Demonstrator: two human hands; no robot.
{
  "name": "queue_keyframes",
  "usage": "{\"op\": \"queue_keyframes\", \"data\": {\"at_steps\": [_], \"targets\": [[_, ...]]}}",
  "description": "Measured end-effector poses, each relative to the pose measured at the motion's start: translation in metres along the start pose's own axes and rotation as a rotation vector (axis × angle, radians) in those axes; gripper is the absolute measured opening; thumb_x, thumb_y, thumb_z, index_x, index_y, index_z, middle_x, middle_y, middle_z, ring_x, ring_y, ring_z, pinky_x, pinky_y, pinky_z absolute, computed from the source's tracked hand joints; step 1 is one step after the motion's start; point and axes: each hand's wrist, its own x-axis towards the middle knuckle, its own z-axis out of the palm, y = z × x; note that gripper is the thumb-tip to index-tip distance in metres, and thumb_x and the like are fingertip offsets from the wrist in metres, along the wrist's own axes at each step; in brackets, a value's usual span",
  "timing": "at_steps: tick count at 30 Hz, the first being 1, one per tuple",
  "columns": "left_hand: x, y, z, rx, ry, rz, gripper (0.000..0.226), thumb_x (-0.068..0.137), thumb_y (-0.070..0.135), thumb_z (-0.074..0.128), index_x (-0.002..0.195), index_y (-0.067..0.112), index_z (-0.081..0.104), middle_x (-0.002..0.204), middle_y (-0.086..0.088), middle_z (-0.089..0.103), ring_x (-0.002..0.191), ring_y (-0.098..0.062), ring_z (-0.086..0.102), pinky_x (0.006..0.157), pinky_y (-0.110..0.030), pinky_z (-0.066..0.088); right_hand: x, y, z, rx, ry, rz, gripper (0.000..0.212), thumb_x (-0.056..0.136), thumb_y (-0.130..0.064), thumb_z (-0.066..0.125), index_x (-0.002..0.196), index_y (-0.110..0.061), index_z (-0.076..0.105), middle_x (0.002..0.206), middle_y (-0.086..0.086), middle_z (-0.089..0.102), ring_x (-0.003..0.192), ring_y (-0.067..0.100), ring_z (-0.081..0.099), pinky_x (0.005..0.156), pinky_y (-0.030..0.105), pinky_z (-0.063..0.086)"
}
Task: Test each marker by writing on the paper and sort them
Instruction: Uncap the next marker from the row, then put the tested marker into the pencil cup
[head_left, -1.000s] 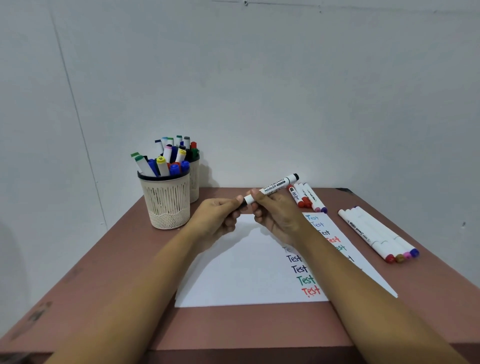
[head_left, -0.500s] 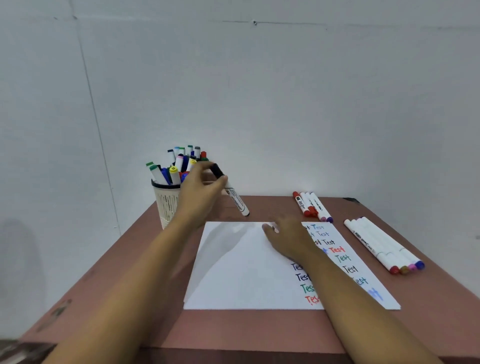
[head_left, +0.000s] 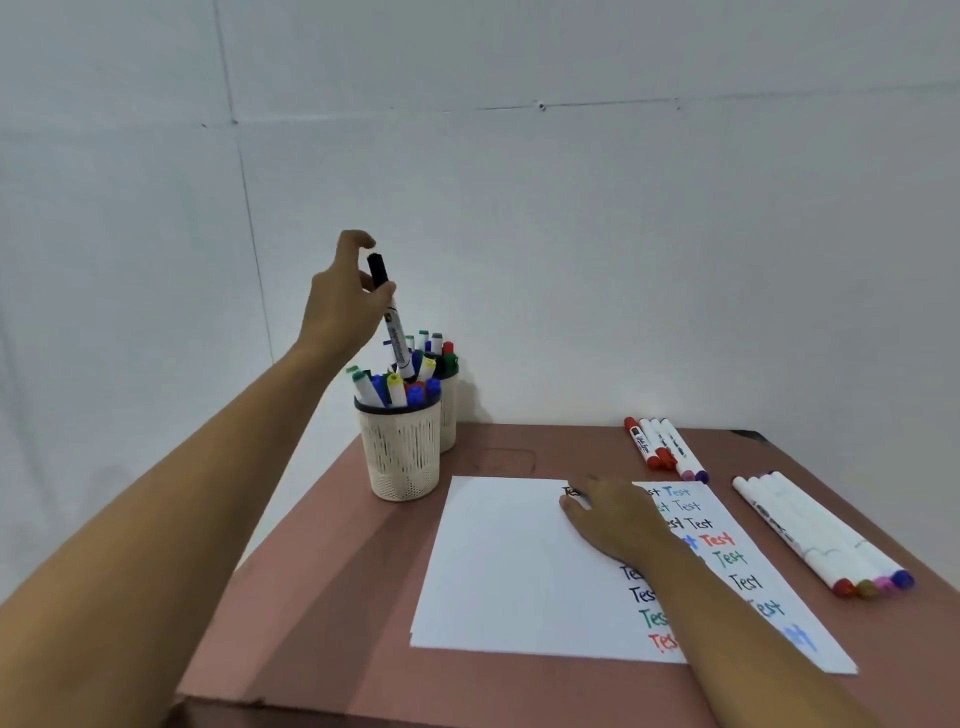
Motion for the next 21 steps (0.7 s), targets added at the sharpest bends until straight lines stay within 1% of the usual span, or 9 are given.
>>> {"op": "queue_keyframes", "data": {"at_steps": [3, 5, 8, 9, 11, 13, 15, 18, 21], "targets": [[-0.004, -0.016, 0.004, 0.087, -0.141, -0.023, 0.027, 0.091, 0.014, 0.058, 0.116, 0.015, 0.047, 0.096, -0.011, 0.067, 0.081, -0.026, 0.063, 0.057, -0.026, 0.043, 0.0, -0.001, 0.0, -0.01, 0.008, -0.003, 0.03, 0.098, -0.038, 0.039, 0.11, -0.018, 0.058, 0.111, -0.001, 0.062, 0.105, 0.02, 0.054, 0.089, 0.032, 0.04], [-0.009, -0.026, 0.008, 0.137, -0.225, -0.055, 0.024, 0.092, 0.016, 0.056, 0.116, 0.016, 0.05, 0.097, -0.009, 0.069, 0.083, -0.027, 0.064, 0.056, -0.026, 0.046, 0.0, -0.001, 0.0, -0.012, 0.006, 0.001, 0.031, 0.098, -0.038, 0.039, 0.111, -0.019, 0.059, 0.112, -0.001, 0.062, 0.107, 0.02, 0.054, 0.09, 0.032, 0.04], [-0.017, -0.037, 0.013, 0.263, -0.316, -0.06, 0.024, 0.097, 0.026, 0.045, 0.114, 0.015, 0.058, 0.098, -0.009, 0.067, 0.083, -0.024, 0.06, 0.062, -0.026, 0.046, 0.0, 0.0, 0.0, -0.005, 0.006, 0.003, 0.031, 0.098, -0.039, 0.039, 0.109, -0.019, 0.059, 0.111, -0.001, 0.062, 0.107, 0.021, 0.054, 0.09, 0.033, 0.04], [-0.02, -0.04, 0.014, 0.319, -0.354, -0.061, 0.03, 0.099, 0.029, 0.04, 0.113, 0.013, 0.061, 0.104, -0.01, 0.066, 0.086, -0.024, 0.059, 0.067, -0.029, 0.048, 0.0, 0.0, 0.0, -0.006, 0.005, 0.004, 0.031, 0.098, -0.039, 0.039, 0.109, -0.019, 0.059, 0.111, -0.001, 0.062, 0.107, 0.02, 0.054, 0.09, 0.033, 0.04], [-0.025, -0.046, 0.016, 0.381, -0.398, -0.102, 0.042, 0.101, 0.035, 0.032, 0.113, 0.011, 0.064, 0.118, -0.012, 0.062, 0.1, -0.027, 0.057, 0.087, -0.038, 0.049, 0.0, 0.0, 0.0, -0.014, 0.004, 0.002, 0.032, 0.098, -0.039, 0.038, 0.112, -0.019, 0.059, 0.113, -0.002, 0.062, 0.108, 0.02, 0.053, 0.091, 0.033, 0.04], [-0.027, -0.046, 0.015, 0.341, -0.381, -0.141, 0.048, 0.101, 0.038, 0.028, 0.111, 0.01, 0.065, 0.121, -0.011, 0.059, 0.106, -0.027, 0.054, 0.096, -0.044, 0.045, 0.0, -0.001, 0.001, -0.02, 0.002, 0.003, 0.033, 0.098, -0.039, 0.038, 0.115, -0.02, 0.058, 0.113, -0.002, 0.062, 0.109, 0.02, 0.053, 0.091, 0.033, 0.04], [-0.028, -0.042, 0.014, 0.318, -0.358, -0.117, 0.051, 0.101, 0.039, 0.026, 0.112, 0.01, 0.066, 0.123, -0.011, 0.058, 0.109, -0.027, 0.054, 0.097, -0.044, 0.043, 0.0, -0.001, 0.0, -0.012, 0.003, 0.006, 0.032, 0.098, -0.039, 0.038, 0.114, -0.02, 0.059, 0.112, -0.002, 0.062, 0.107, 0.019, 0.054, 0.091, 0.033, 0.04], [-0.028, -0.029, 0.016, 0.27, -0.247, 0.011, 0.045, 0.101, 0.037, 0.031, 0.12, 0.012, 0.063, 0.126, -0.011, 0.057, 0.115, -0.027, 0.052, 0.1, -0.044, 0.041, -0.001, -0.002, -0.002, 0.004, -0.007, 0.012, 0.033, 0.099, -0.039, 0.038, 0.115, -0.02, 0.06, 0.114, -0.002, 0.062, 0.109, 0.019, 0.053, 0.093, 0.034, 0.04], [-0.036, -0.008, 0.028, 0.184, -0.063, 0.205, 0.036, 0.097, 0.03, 0.039, 0.111, 0.009, 0.066, 0.113, -0.011, 0.062, 0.105, -0.027, 0.055, 0.093, -0.04, 0.043, -0.001, -0.002, -0.004, 0.047, -0.025, 0.04, 0.034, 0.1, -0.038, 0.038, 0.117, -0.02, 0.06, 0.115, -0.002, 0.061, 0.112, 0.02, 0.053, 0.094, 0.033, 0.039]]}}
